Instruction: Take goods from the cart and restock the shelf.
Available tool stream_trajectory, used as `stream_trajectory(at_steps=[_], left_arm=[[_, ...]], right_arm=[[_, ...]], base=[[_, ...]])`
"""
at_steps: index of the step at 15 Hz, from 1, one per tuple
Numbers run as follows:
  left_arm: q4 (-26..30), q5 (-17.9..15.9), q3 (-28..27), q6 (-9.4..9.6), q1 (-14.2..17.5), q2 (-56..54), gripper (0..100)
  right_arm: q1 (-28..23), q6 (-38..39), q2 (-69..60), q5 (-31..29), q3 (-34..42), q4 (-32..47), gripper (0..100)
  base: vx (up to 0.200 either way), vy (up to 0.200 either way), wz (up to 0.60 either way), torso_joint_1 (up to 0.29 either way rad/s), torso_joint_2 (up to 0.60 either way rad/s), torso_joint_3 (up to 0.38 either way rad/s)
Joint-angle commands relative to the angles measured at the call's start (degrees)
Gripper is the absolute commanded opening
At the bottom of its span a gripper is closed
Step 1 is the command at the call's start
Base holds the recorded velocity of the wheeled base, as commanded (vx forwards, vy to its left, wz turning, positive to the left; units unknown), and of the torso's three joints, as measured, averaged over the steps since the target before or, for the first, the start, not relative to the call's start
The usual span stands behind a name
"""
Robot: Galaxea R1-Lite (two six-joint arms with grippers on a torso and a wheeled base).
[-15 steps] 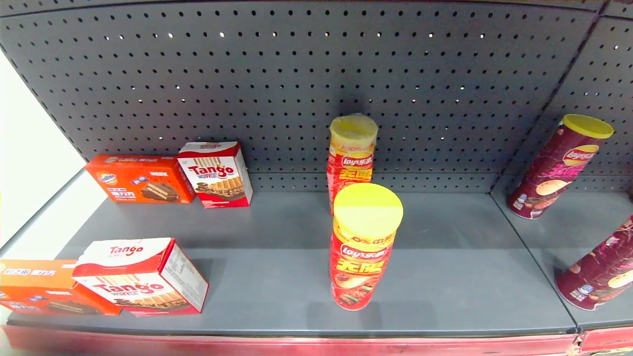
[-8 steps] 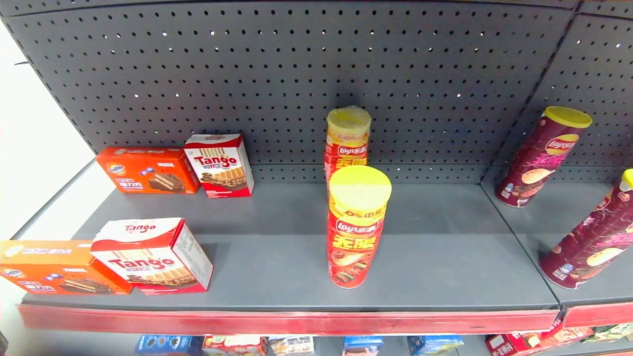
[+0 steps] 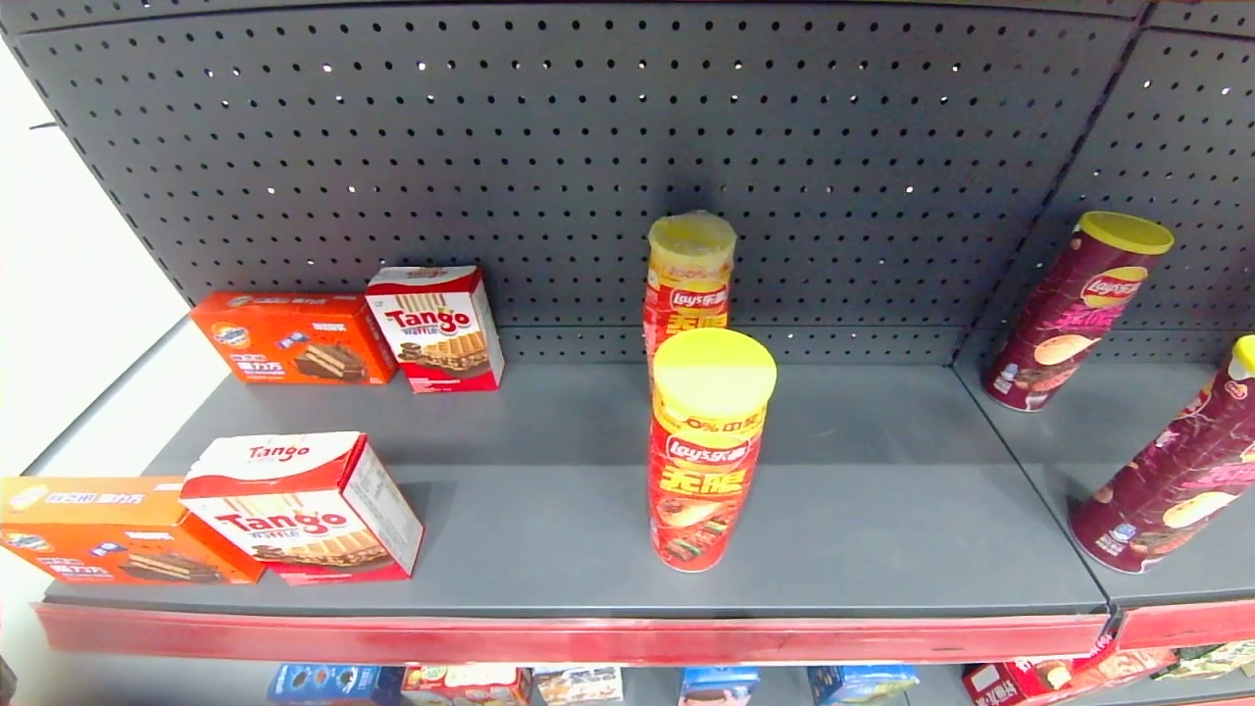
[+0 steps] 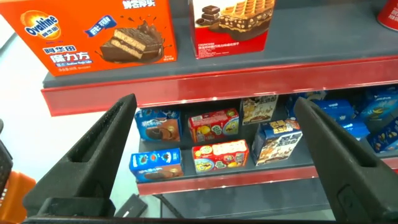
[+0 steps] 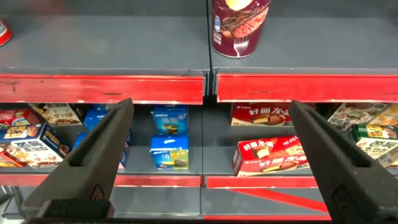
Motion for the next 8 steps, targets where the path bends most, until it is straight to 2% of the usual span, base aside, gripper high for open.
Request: stream_trajectory(at_steps=[1, 8], left_arm=[[0.0, 0.0, 0.0, -0.01, 0.0, 0.0, 100], [0.0, 0.0, 0.0, -0.01, 0.0, 0.0, 100]], right_arm=[[0.0, 0.0, 0.0, 0.0, 0.0, 0.0, 100], [0.0, -0.1, 0.0, 0.0, 0.0, 0.0, 100]], base=[[0.0, 0.0, 0.0, 0.0, 0.0, 0.0], [0.0, 0.0, 0.0, 0.0, 0.0, 0.0]])
